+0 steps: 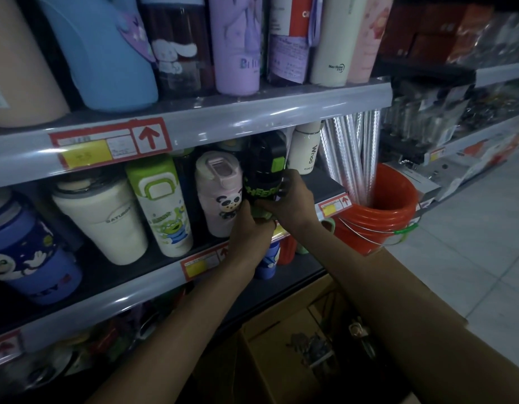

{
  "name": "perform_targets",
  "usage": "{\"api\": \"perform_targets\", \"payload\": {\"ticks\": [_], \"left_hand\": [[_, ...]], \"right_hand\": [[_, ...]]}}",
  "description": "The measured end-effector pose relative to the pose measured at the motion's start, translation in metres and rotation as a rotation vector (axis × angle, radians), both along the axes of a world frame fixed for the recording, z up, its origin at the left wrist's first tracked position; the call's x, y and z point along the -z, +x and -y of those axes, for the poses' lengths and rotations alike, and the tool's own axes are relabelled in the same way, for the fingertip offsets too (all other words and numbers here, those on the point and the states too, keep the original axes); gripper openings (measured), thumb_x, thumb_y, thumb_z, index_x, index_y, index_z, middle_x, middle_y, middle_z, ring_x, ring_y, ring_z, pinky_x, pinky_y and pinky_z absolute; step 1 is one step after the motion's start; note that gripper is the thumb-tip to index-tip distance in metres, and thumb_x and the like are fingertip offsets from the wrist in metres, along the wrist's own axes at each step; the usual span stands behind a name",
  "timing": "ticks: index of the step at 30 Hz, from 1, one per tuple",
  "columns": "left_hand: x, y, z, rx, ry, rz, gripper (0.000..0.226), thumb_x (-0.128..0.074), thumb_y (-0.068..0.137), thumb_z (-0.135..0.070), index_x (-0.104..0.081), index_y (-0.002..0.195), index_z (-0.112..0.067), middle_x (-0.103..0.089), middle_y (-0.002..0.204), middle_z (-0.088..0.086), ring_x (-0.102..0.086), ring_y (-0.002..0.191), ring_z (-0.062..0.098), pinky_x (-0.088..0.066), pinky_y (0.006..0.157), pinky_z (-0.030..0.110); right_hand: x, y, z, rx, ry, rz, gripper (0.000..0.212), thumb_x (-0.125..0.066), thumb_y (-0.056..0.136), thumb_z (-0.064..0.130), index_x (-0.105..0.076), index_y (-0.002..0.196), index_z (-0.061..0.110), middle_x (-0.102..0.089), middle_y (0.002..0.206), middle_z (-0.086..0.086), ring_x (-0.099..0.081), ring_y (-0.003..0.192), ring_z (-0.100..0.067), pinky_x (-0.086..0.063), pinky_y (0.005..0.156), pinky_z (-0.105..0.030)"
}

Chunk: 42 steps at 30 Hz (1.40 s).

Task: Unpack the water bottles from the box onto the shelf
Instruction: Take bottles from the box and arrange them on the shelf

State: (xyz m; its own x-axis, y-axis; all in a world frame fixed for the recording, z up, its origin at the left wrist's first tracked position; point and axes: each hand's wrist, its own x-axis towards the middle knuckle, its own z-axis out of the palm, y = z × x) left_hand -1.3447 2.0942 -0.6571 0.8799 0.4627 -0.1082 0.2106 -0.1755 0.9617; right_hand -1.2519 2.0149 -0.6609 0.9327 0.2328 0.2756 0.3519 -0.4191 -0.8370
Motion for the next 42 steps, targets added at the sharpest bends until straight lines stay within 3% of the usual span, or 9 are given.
{"api": "perform_targets", "payload": {"ticks": [5,10,16,21,24,27,29,35,42], "left_hand": [[0.001,-0.003,-0.004,0.017,0.014,0.019,0.045,-0.056,0.092,-0.006,-0.056,0.136,-0.017,-0.063,0.123,0.002,-0.058,0.114,0.022,-0.045,0.093,0.032],[-0.004,-0.010,-0.005,0.021,0.019,0.022,0.043,-0.058,0.089,-0.008,-0.059,0.132,-0.016,-0.066,0.122,0.007,-0.061,0.115,0.028,-0.049,0.098,0.041],[-0.009,-0.024,-0.007,0.102,0.041,-0.010,0.055,-0.072,0.072,-0.026,-0.060,0.125,-0.028,-0.066,0.111,-0.009,-0.062,0.108,0.017,-0.051,0.100,0.037],[-0.008,-0.038,-0.001,0.169,0.060,-0.026,0.083,-0.076,0.059,-0.039,-0.056,0.139,-0.027,-0.067,0.125,-0.001,-0.065,0.114,0.020,-0.052,0.102,0.044],[-0.011,-0.051,0.011,0.209,0.110,-0.002,0.072,-0.080,0.073,-0.029,-0.055,0.140,-0.026,-0.063,0.121,-0.004,-0.063,0.114,0.019,-0.052,0.101,0.041],[-0.006,-0.064,0.025,0.284,0.232,0.045,0.052,-0.072,0.074,-0.040,-0.058,0.124,-0.038,-0.064,0.118,-0.009,-0.061,0.116,0.016,-0.052,0.100,0.038],[0.003,-0.067,0.032,0.335,0.377,0.067,0.072,-0.062,0.069,-0.059,-0.054,0.136,-0.033,-0.058,0.137,-0.004,-0.054,0.128,0.017,-0.047,0.107,0.045],[0.022,-0.077,0.057,0.549,0.967,0.021,0.094,-0.032,0.076,-0.077,-0.014,0.160,-0.039,-0.003,0.168,-0.005,0.002,0.156,0.022,-0.003,0.123,0.060],[0.057,-0.069,0.102,0.753,1.233,-0.105,0.094,-0.047,0.087,-0.069,0.007,0.159,-0.041,0.020,0.169,0.003,0.021,0.154,0.034,0.000,0.121,0.067]], "right_hand": [[-0.001,0.000,0.000,0.021,-0.041,0.010,0.075,-0.091,0.070,0.024,-0.053,0.133,0.009,-0.068,0.122,-0.008,-0.066,0.105,-0.022,-0.048,0.077,-0.025],[-0.004,-0.010,0.002,0.029,-0.091,-0.037,0.079,-0.092,0.070,0.027,-0.053,0.138,0.012,-0.070,0.119,-0.004,-0.068,0.103,-0.020,-0.046,0.074,-0.023],[-0.009,-0.031,0.025,0.017,-0.192,-0.035,0.069,-0.089,0.067,0.028,-0.060,0.129,0.015,-0.072,0.114,-0.003,-0.069,0.101,-0.023,-0.057,0.083,-0.043],[-0.009,-0.051,0.063,0.017,-0.294,-0.068,0.067,-0.090,0.072,0.021,-0.060,0.132,0.013,-0.067,0.121,-0.004,-0.063,0.111,-0.022,-0.052,0.091,-0.036],[-0.012,-0.069,0.090,-0.005,-0.386,-0.115,0.069,-0.089,0.072,0.024,-0.059,0.133,0.014,-0.064,0.114,0.001,-0.061,0.106,-0.017,-0.043,0.084,-0.022],[-0.008,-0.083,0.119,-0.013,-0.433,-0.091,0.078,-0.083,0.061,0.048,-0.060,0.130,0.022,-0.066,0.123,0.001,-0.063,0.112,-0.019,-0.050,0.095,-0.028],[-0.012,-0.096,0.141,-0.059,-0.517,-0.091,0.080,-0.082,0.067,0.047,-0.054,0.139,0.026,-0.058,0.135,-0.001,-0.058,0.121,-0.020,-0.046,0.098,-0.025],[-0.001,-0.125,0.207,-0.085,-0.799,-0.102,0.107,-0.076,0.063,0.060,-0.028,0.156,0.036,-0.032,0.155,-0.001,-0.033,0.143,-0.026,-0.038,0.114,-0.043],[0.044,-0.144,0.265,-0.128,-1.050,-0.406,0.123,-0.075,0.065,0.071,-0.004,0.160,0.039,-0.003,0.168,-0.007,0.007,0.155,-0.040,-0.011,0.124,-0.057]]}}
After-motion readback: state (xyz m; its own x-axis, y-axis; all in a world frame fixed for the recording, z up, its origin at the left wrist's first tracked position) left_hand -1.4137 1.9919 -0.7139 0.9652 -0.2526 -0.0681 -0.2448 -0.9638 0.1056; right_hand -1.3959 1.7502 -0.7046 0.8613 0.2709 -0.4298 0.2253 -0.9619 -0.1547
